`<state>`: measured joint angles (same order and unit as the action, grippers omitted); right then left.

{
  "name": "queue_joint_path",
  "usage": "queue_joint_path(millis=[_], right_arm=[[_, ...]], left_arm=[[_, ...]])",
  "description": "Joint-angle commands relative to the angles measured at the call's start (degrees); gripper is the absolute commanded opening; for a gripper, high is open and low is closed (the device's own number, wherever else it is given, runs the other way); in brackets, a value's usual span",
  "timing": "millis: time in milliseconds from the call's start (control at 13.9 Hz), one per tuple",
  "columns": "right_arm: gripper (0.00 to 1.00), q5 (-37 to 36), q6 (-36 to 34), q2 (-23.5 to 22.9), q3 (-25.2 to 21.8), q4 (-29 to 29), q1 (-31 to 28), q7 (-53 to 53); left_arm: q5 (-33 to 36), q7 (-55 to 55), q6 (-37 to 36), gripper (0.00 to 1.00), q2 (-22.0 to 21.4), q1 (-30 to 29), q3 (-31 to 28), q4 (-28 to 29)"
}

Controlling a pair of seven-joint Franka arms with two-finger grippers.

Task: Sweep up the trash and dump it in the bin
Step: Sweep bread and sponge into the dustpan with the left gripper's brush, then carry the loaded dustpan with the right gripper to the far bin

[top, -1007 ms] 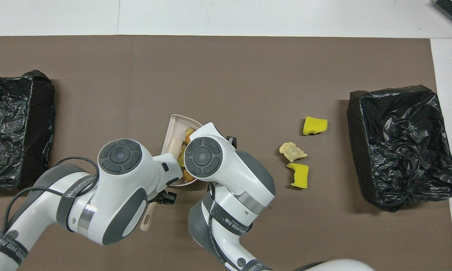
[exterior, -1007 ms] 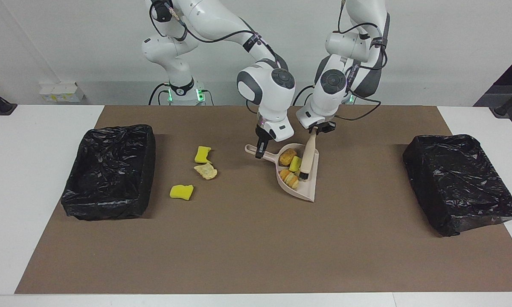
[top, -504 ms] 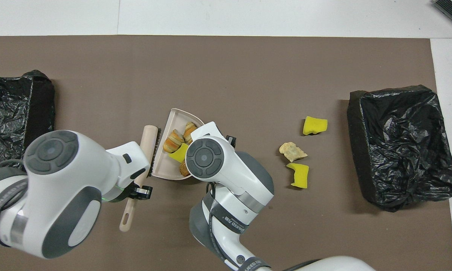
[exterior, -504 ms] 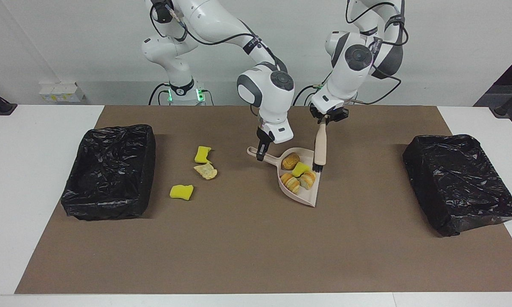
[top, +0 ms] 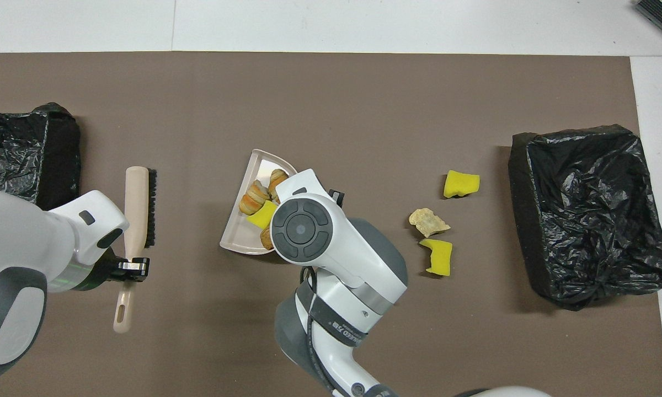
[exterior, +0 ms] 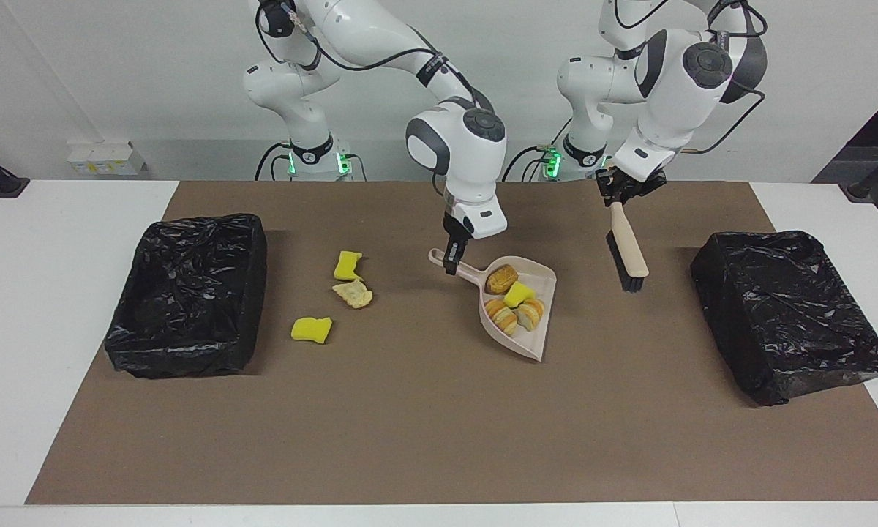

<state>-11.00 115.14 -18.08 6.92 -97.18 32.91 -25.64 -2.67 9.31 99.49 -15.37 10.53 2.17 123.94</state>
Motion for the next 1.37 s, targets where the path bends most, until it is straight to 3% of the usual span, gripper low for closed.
queue_joint_path(millis=[0, 216, 648, 863, 1007, 1295], right_arm=[[0.00, 5.10, -6.13, 8.38, 0.38, -0.21, -4.50, -7.28], [0.00, 6.52, -11.15, 13.67, 0.20, 0.59, -9.16, -13.01], [0.00, 8.72, -19.76, 20.71, -0.24, 0.59, -21.55, -30.93], [0.00, 10.83, -21.61, 21.59, -0.50, 0.50, -26.48, -38.58], [0.00, 11.09, -22.76, 21.86, -0.85, 0.41, -31.74, -47.35], [0.00, 13.02, -22.06, 21.59, -1.03, 0.06, -42.91, -58.89]], left_arm=[[1.00, 1.24, -0.79, 0.00, -2.11, -1.31, 0.73, 1.46], [0.56, 3.42, 0.35, 0.00, -5.62, 1.23, 1.34, 7.60], [-5.49, 20.63, 6.75, 0.00, -6.08, 23.53, 1.26, 13.68], [-7.43, 31.27, 19.47, 0.00, -4.76, 36.46, 1.34, 20.52], [-12.77, 33.13, 22.49, 0.00, -3.80, 42.26, 1.26, 20.99], [-17.37, 36.65, 28.29, 0.00, 3.22, 45.63, 1.26, 20.55]])
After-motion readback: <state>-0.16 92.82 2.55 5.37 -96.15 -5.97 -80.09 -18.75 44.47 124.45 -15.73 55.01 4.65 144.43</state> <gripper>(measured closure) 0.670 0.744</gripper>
